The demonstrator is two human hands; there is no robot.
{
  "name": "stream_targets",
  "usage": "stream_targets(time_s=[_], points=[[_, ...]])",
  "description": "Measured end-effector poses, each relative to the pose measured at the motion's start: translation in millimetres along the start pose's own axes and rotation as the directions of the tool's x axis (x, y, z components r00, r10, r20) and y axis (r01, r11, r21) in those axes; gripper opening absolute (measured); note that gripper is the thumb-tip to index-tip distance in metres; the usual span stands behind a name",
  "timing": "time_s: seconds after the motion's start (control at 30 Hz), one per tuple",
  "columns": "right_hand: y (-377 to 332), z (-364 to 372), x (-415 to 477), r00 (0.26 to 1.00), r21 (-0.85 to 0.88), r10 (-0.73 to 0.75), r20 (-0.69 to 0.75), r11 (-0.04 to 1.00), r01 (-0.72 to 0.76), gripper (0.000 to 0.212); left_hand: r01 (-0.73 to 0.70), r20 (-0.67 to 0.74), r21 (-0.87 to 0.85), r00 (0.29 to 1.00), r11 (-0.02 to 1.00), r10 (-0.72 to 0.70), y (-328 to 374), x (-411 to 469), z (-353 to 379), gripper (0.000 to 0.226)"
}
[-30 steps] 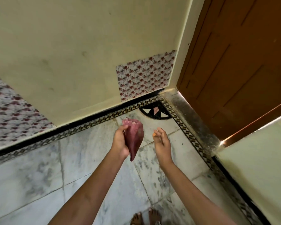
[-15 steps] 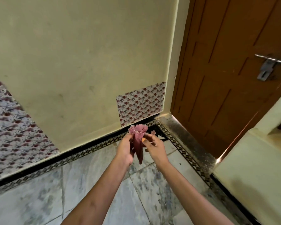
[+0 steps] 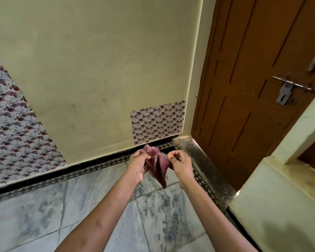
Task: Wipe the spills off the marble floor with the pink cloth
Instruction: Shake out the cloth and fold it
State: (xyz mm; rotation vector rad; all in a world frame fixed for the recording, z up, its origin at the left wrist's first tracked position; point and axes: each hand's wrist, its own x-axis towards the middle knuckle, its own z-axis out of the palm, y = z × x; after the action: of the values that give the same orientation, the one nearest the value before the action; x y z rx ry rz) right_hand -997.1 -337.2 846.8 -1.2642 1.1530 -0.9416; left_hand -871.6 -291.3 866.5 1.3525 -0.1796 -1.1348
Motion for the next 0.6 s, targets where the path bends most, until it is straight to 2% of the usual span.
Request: stream_targets(time_s=[0.07, 0.13, 0.23, 0.27, 0.33, 0.4, 0.47, 0.5, 0.57, 0.6], points=[[-1.4, -14.8, -0.9, 0.999, 0.086, 0.052, -0.013, 0.995, -0.051, 0.012, 0.007, -0.026, 0.034, 1.000, 0.999, -0.006, -3.8, -2.7, 5.1, 0.039], [-3.9, -24.4, -3.6, 0.994, 0.195, 0.109, -0.009, 0.975, -0.105, 0.010, 0.006, -0.028, 0.055, 1.000, 0.998, -0.005, -7.5, -6.3, 10.4, 0.040], [-7.5, -32.4, -5.9, 0.987, 0.343, 0.154, 0.034, 0.926, -0.156, 0.013, -0.012, 0.116, 0.083, 0.993, 0.996, 0.003, -14.7, -12.7, 16.9, 0.023], [-9.2, -33.7, -6.1, 0.986, 0.373, 0.160, 0.049, 0.913, -0.167, 0.015, -0.031, 0.189, 0.106, 0.982, 0.994, 0.010, -18.7, -14.2, 19.1, 0.025], [-11.7, -36.3, -5.1, 0.985, 0.413, 0.160, 0.059, 0.895, -0.170, 0.014, -0.114, 0.264, 0.177, 0.962, 0.978, 0.064, -26.1, -12.8, 23.7, 0.038], [-14.2, -40.6, -3.3, 0.990, 0.413, 0.135, 0.032, 0.900, -0.136, 0.012, -0.225, 0.213, 0.304, 0.963, 0.926, 0.164, -26.3, -8.3, 26.1, 0.038], [-11.3, -46.9, 1.6, 0.989, 0.314, 0.132, -0.059, 0.944, -0.107, 0.012, -0.322, 0.169, 0.510, 0.947, 0.798, 0.274, -15.7, -1.4, 20.3, 0.028], [-8.4, -51.0, 4.3, 0.983, 0.235, 0.137, -0.124, 0.966, -0.105, 0.013, -0.365, 0.187, 0.638, 0.927, 0.678, 0.324, -8.0, 2.7, 14.4, 0.023], [-1.9, -57.4, 9.6, 0.962, 0.097, 0.126, -0.240, 0.990, -0.105, 0.014, -0.421, 0.292, 0.835, 0.885, 0.353, 0.364, 10.6, 10.4, 1.5, 0.016], [1.7, -60.1, 11.5, 0.953, 0.043, 0.120, -0.280, 0.993, -0.112, 0.014, -0.430, 0.339, 0.880, 0.867, 0.203, 0.366, 20.7, 10.8, -1.9, 0.015]])
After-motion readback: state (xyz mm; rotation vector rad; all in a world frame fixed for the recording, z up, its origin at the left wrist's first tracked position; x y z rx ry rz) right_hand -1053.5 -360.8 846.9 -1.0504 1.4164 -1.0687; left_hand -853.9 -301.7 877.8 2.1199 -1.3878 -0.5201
